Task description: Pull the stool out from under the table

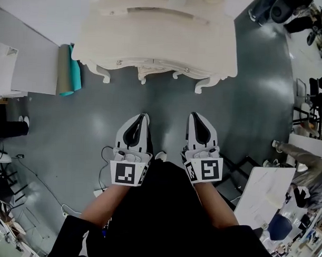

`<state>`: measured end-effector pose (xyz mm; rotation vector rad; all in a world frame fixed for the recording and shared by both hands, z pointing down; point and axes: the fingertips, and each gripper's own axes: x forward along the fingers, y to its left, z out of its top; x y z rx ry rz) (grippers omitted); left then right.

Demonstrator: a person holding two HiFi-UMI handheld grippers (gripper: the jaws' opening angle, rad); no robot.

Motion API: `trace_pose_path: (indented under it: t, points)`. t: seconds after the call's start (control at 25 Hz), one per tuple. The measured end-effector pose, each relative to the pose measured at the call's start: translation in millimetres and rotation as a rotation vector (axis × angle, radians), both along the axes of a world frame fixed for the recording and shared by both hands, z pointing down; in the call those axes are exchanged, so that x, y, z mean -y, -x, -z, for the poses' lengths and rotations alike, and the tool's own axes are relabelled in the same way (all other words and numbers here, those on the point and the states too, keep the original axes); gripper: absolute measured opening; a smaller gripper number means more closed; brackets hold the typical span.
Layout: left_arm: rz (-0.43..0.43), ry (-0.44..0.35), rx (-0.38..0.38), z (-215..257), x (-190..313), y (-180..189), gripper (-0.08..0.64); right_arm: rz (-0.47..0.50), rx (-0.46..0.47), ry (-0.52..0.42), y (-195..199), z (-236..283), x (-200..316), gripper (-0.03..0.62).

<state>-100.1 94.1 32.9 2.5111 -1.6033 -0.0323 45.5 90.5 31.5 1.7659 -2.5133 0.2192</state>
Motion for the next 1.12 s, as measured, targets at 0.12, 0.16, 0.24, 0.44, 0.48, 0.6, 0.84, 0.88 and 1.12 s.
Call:
trace_pose_path:
  t: [0.12, 0.16, 0.24, 0.44, 0.48, 0.6, 0.84, 0.88, 1.12]
  points:
    - [-0.003, 0.023, 0.009, -16, 40, 6, 0.014, -0.027, -0.006, -0.005, -3, -11, 45, 0.018]
    - [-0.003, 0.028, 0.015, -23, 54, 7, 0.014, -0.04, -0.004, -0.011, -6, -15, 61, 0.018]
    - [-0.004, 0.038, 0.038, -39, 78, 9, 0.014, -0.07, 0.004, -0.023, -13, -24, 88, 0.018]
    - [0.059, 0.044, 0.083, -63, 124, 3, 0.014, -0.077, 0.021, -0.038, -34, -41, 136, 0.018]
    - [0.075, 0.038, 0.091, -65, 130, 0, 0.014, -0.065, 0.02, -0.041, -37, -43, 142, 0.018]
    - [0.12, 0.029, 0.1, -71, 140, -10, 0.014, -0.023, -0.002, -0.05, -48, -50, 151, 0.018]
    - [0.156, 0.056, 0.123, -111, 138, -29, 0.014, 0.021, -0.021, -0.017, -68, -87, 149, 0.018]
    - [0.158, 0.062, 0.122, -119, 138, -31, 0.014, 0.021, -0.02, -0.001, -71, -98, 149, 0.018]
    - [0.142, 0.112, 0.099, -189, 154, -21, 0.014, 0.044, -0.04, 0.051, -56, -175, 156, 0.02]
